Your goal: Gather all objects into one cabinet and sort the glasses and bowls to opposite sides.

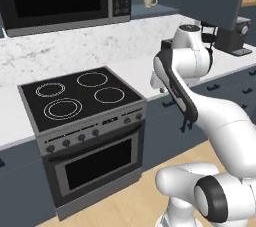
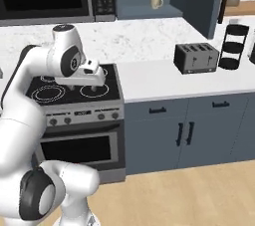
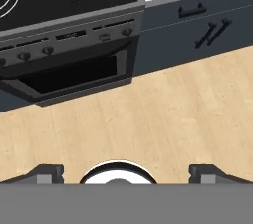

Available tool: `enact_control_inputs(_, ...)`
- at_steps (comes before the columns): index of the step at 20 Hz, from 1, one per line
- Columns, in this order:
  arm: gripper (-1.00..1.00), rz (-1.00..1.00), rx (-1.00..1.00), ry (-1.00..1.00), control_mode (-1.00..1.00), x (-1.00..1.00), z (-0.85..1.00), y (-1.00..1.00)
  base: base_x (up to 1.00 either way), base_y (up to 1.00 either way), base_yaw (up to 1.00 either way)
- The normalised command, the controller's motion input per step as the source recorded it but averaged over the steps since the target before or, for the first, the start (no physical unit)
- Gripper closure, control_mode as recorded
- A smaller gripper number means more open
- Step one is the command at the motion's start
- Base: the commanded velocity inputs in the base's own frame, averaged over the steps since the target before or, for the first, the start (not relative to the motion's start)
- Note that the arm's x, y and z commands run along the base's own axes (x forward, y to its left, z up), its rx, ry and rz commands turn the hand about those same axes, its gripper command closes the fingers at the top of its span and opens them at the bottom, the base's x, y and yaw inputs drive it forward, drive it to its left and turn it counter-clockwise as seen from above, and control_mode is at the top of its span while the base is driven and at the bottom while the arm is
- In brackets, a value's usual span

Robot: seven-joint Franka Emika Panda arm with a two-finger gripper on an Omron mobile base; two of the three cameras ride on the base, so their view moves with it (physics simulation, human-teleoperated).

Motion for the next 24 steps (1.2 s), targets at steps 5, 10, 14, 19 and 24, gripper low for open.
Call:
enact_control_inputs(5, -1.0, 0.0, 0.0, 0.0, 1.0, 0.0, 0.0, 0.0, 0.71, -0.95, 0.0)
enact_control_inputs(10, -1.0, 0.0, 0.0, 0.0, 1.0, 0.0, 0.0, 0.0, 0.56, -0.99, 0.0)
enact_control_inputs(14, -1.0, 0.0, 0.0, 0.0, 1.0, 0.0, 0.0, 0.0, 0.37, -0.49, 0.09)
enact_control_inputs(19, -1.0, 0.0, 0.0, 0.0, 1.0, 0.0, 0.0, 0.0, 0.31, 0.11, 0.31)
enact_control_inputs(24, -1.0, 0.0, 0.0, 0.0, 1.0, 0.0, 0.0, 0.0, 0.33, 0.57, 0.39)
